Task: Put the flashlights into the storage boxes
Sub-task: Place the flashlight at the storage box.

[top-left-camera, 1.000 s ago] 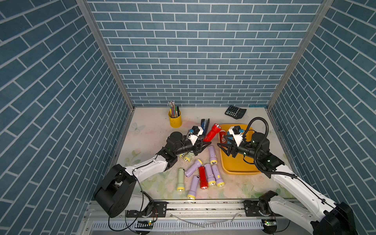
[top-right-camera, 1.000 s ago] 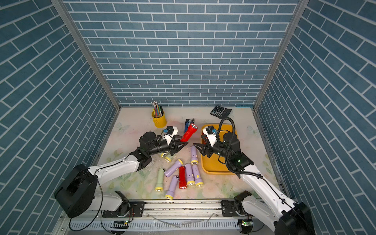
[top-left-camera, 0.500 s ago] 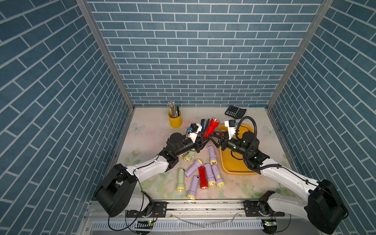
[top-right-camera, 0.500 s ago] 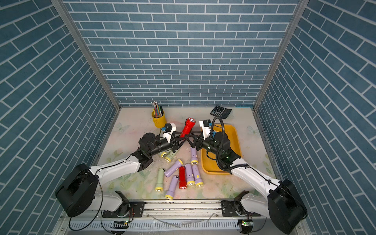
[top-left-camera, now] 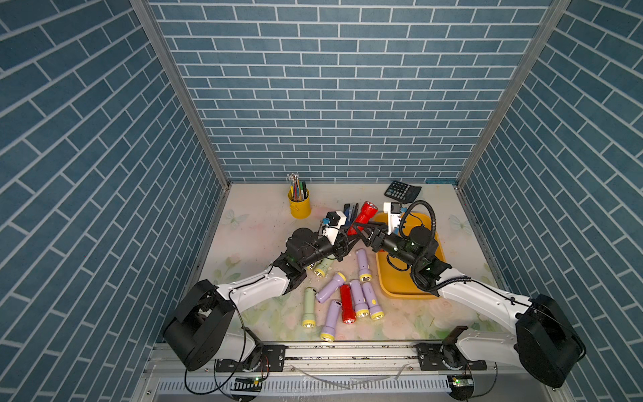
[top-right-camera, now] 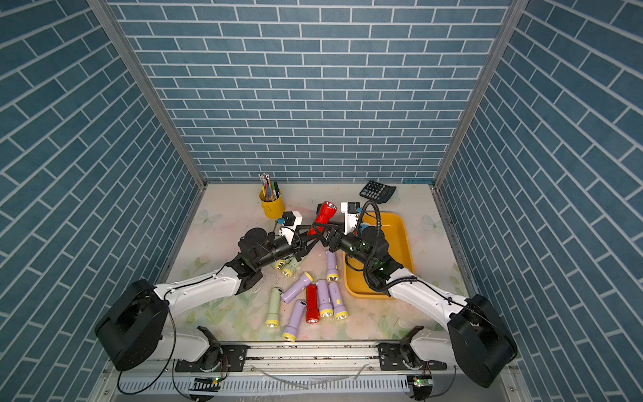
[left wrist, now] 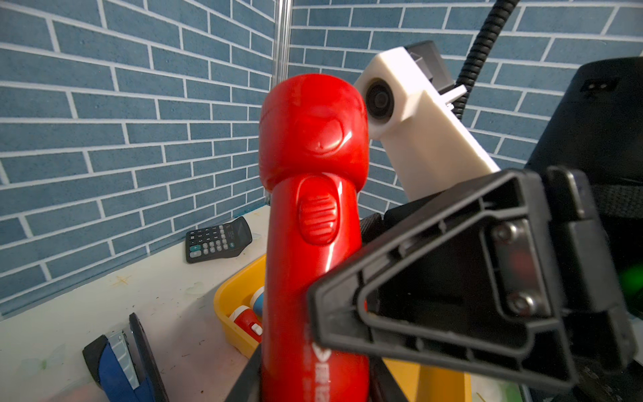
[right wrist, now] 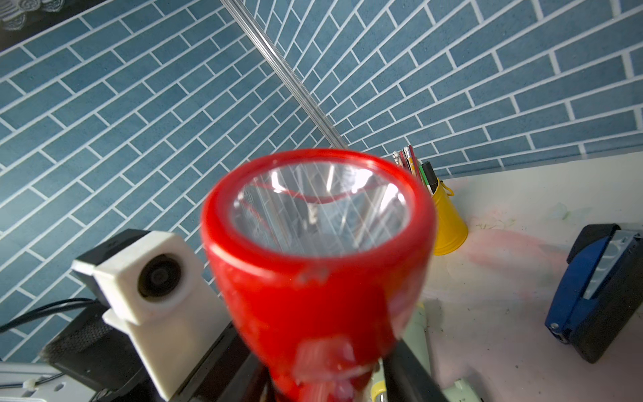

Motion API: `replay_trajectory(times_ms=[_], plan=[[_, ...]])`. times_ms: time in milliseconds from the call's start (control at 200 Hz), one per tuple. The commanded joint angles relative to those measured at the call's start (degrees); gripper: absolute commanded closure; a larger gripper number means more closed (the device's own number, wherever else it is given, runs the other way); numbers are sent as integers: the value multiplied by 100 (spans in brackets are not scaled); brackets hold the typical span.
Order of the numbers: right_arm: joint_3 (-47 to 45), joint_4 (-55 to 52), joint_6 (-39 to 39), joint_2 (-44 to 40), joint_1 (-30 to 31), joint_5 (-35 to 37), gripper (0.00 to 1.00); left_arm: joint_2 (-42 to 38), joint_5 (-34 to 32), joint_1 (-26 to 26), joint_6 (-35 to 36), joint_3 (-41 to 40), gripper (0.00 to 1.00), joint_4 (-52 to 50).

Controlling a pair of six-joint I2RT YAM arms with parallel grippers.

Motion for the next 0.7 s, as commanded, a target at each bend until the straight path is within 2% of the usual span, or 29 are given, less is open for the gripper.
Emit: replay_trajectory(times_ms=[0,140,220,295,360,545,690], plan=[[157,306,360,65,22,238,58,24,41,-97,102,-26,87,405],[122,205,359,36,25,195,70,55,6,-123,108,-27,86,408],[138,-76,270,-58,31,232,76,53,-36,-139,131,-44,82,373],[161,-612,277,-185,7,440,82,45,-108,-142,140,-86,74,337],[231,-1157,232,-309,-73,522,86,19,-170,-141,194,-117,63,264],[332,-2365,219,-599,-797,107,94,3,-541,-142,349,-195,40,-108],[770,-4001,-411,-554,-1452,-463,96,119,-842,-152,360,-50,29,-610]])
